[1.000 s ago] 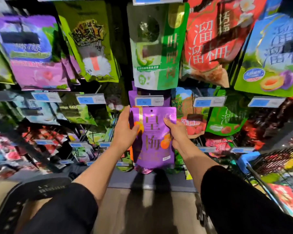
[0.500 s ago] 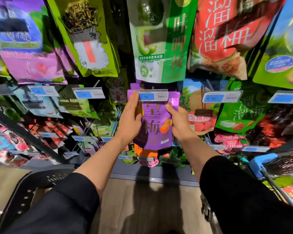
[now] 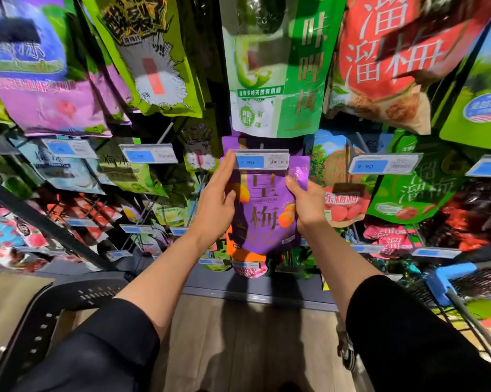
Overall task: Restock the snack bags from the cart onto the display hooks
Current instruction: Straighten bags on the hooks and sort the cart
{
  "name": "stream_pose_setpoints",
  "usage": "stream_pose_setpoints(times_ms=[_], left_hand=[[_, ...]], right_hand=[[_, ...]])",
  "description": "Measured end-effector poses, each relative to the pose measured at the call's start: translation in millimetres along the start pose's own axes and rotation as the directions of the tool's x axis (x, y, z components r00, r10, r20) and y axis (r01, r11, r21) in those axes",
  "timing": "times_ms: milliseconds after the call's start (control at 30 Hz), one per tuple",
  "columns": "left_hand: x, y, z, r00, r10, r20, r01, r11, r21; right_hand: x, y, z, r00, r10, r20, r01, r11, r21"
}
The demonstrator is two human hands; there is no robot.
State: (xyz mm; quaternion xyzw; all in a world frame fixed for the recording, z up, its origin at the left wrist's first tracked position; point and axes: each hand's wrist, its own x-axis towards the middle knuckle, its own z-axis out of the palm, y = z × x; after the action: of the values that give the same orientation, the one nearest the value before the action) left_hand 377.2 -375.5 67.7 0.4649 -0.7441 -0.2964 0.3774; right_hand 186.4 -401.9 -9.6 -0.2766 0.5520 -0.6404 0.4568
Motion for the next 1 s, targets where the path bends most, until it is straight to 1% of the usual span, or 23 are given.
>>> stream_pose_setpoints(times_ms=[67, 233, 333, 500, 667, 800, 867, 933, 1000], left_hand=[[0.4, -0.7, 0.1, 1.000, 0.001, 0.000, -0.001, 1.000, 0.000], [-0.3, -1.3, 3.0, 1.000, 0.000, -0.003, 0.000, 1.000, -0.003], [-0.5, -2.9, 3.5, 1.000, 0.008, -0.005, -0.008, 1.000, -0.009], [-0.3, -4.9, 2.9, 1.000, 0.012, -0.013, -0.012, 1.000, -0.013], [0.2, -5.7, 4.1, 1.000, 0.017, -0.009, -0.017, 1.000, -0.001], [1.2, -8.3, 3.8, 1.000, 0.028, -0.008, -0.028, 0.999, 0.015], [1.1, -7.6, 4.0, 0.999, 0.040, -0.011, -0.040, 0.999, 0.019], [0.6, -6.6, 4.6, 0.999, 0.044, -0.004, -0.044, 0.999, 0.026], [-0.1, -6.8, 5.7, 0.999, 0.035, -0.005, -0.035, 0.999, 0.028]], right_hand=[[-1.4, 0.3, -2.3, 1.000, 0.000, 0.013, 0.000, 1.000, 0.028], [-4.0, -14.3, 6.8, 0.998, -0.024, 0.055, 0.023, 1.000, 0.016], [-4.9, -14.4, 11.0, 0.998, -0.033, 0.046, 0.033, 0.999, -0.005], [-5.8, -7.3, 8.8, 0.998, -0.052, 0.022, 0.051, 0.997, 0.055], [3.6, -3.9, 11.4, 0.999, -0.041, 0.008, 0.041, 0.998, 0.051], [22.6, -4.9, 22.0, 0.995, -0.035, -0.099, 0.032, 0.999, -0.031], [35.6, -8.9, 30.5, 0.985, -0.068, -0.158, 0.056, 0.995, -0.079], [46.7, -14.1, 35.5, 0.975, -0.102, -0.195, 0.072, 0.985, -0.154], [55.7, -16.2, 35.2, 0.971, -0.127, -0.201, 0.072, 0.963, -0.261]])
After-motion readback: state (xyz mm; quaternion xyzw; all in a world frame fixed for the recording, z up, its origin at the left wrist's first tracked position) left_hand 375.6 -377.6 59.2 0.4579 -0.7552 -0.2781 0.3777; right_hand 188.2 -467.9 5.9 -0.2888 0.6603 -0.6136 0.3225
